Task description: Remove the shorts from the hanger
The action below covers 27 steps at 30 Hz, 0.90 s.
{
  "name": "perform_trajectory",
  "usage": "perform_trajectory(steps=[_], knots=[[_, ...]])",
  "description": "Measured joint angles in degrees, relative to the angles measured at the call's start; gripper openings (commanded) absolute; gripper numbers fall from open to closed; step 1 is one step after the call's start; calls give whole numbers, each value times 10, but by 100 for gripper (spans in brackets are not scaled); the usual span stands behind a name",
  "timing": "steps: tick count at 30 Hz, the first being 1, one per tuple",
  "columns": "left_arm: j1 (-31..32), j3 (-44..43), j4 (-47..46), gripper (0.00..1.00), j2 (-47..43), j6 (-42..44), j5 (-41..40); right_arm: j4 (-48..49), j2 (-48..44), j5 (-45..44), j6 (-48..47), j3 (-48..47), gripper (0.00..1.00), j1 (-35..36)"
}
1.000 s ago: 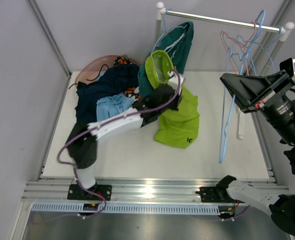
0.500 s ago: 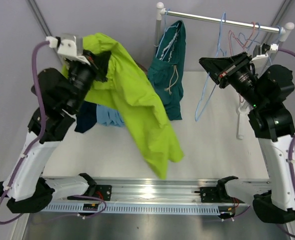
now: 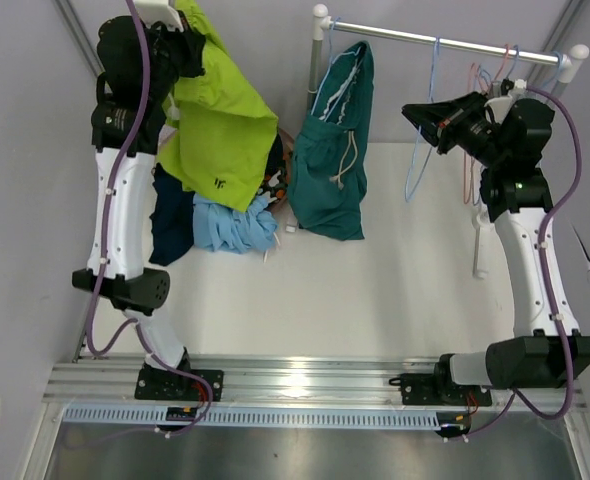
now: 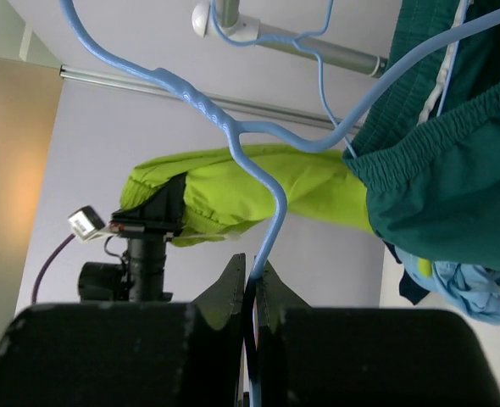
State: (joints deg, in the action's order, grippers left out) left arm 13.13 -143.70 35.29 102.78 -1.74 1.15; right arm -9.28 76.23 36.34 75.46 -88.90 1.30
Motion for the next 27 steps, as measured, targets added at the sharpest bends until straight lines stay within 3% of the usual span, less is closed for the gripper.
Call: perform_trajectory(steps=[7, 9, 10, 12, 13, 20, 27], knots=[[-73, 9, -55, 1, 61, -28, 55, 35, 63, 28, 10, -33, 0, -5], [-77, 9, -76, 10, 84, -36, 52, 47, 71, 33, 12, -34, 0, -5], [-80, 10, -86, 41, 96, -42, 50, 55, 75, 35, 15, -35, 0, -5], [-82, 25, -106, 95, 117, -52, 50, 64, 83, 37, 21, -38, 0, -5], [-84, 39, -119, 99, 128, -58, 50, 70, 87, 38, 25, -43, 0, -7], [-94, 152, -111, 99, 185, -106, 33, 137, 112, 49, 77, -76, 0, -37], [-94, 264, -118, 99, 145, -129, 36, 161, 115, 51, 101, -85, 0, -66]])
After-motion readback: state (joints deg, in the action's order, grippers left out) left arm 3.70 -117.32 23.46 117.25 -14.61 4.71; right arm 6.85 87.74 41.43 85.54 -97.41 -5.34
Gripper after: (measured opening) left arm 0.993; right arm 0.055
